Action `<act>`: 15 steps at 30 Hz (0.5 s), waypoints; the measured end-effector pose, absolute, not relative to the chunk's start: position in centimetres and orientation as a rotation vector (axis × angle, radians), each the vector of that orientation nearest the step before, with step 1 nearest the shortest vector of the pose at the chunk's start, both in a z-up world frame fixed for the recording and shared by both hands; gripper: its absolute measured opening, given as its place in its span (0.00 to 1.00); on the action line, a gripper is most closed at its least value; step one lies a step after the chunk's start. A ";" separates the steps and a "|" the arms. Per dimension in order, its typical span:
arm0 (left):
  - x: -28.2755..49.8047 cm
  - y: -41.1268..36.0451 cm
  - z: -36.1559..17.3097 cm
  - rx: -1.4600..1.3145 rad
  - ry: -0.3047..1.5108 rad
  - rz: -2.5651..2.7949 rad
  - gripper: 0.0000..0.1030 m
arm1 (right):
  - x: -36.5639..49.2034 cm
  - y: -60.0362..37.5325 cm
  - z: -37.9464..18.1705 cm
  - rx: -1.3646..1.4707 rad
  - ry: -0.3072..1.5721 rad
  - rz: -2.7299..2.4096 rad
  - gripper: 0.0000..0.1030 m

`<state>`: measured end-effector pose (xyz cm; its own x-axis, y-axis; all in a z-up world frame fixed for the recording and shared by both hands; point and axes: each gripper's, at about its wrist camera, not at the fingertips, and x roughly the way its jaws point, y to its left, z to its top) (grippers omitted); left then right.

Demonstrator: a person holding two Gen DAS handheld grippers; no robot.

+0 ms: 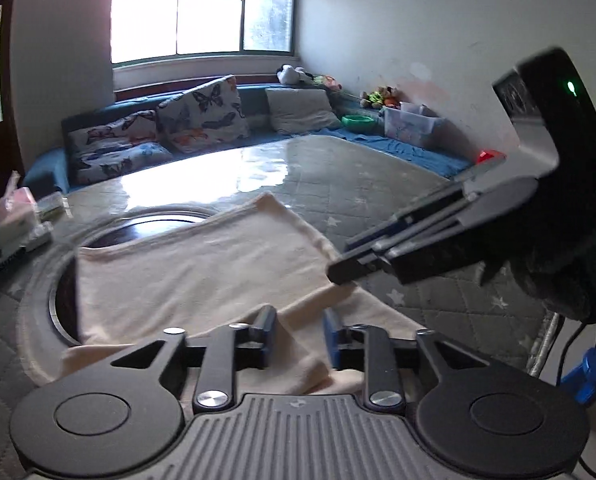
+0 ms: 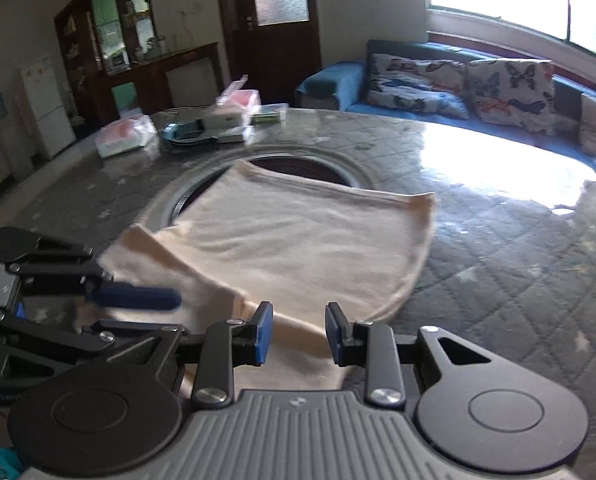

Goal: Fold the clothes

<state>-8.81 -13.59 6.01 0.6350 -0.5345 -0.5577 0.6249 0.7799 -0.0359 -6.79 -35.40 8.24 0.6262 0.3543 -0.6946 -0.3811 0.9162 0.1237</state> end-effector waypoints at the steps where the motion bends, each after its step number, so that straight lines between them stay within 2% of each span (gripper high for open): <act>1: -8.6 -12.7 6.3 0.163 0.578 -0.645 0.35 | -6.8 -35.0 8.1 -0.035 0.795 0.438 0.27; 10: -6.8 -4.2 5.8 0.141 0.617 -0.404 0.42 | -5.6 -31.3 5.1 -0.035 0.885 0.520 0.28; 13: -7.4 -2.1 5.5 0.133 0.621 -0.371 0.47 | -5.5 -30.7 4.4 -0.027 0.907 0.531 0.28; 14: -7.5 -1.7 5.4 0.133 0.625 -0.364 0.49 | -5.6 -30.6 4.4 -0.030 0.905 0.536 0.22; 15: -7.6 -1.5 5.3 0.132 0.628 -0.358 0.49 | -5.7 -30.5 4.6 -0.029 0.903 0.536 0.08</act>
<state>-7.62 -1.50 5.26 0.7503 -0.2871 -0.5956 0.3664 0.9304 0.0131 -5.67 -30.50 4.58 0.4971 0.4308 -0.7532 -0.4549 0.8686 0.1965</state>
